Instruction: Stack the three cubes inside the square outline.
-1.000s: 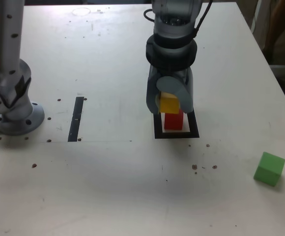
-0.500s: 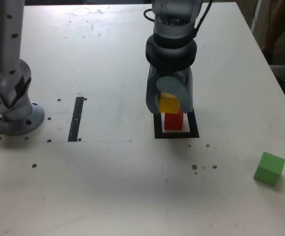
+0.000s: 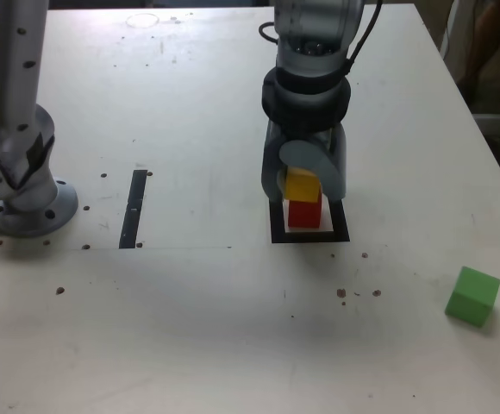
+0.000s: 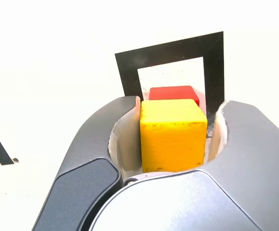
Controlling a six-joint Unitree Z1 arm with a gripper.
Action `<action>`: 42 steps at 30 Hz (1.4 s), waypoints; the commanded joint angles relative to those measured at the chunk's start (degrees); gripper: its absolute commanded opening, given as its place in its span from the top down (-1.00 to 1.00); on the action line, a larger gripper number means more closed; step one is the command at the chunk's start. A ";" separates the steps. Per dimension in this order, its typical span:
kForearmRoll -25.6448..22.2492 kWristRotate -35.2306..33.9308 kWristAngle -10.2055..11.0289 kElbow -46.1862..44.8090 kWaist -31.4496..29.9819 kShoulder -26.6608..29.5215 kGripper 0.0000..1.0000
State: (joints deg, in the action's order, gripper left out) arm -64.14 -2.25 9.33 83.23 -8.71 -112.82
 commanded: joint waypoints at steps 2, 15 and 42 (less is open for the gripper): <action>-0.56 -0.22 0.07 -0.54 0.10 0.54 -0.76; -2.23 -0.74 -0.72 -1.39 -0.03 3.49 -0.99; -24.08 1.07 3.27 36.56 -9.19 -9.99 -0.87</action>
State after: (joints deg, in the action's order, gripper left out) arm -87.94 -1.36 12.44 113.65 -17.91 -122.63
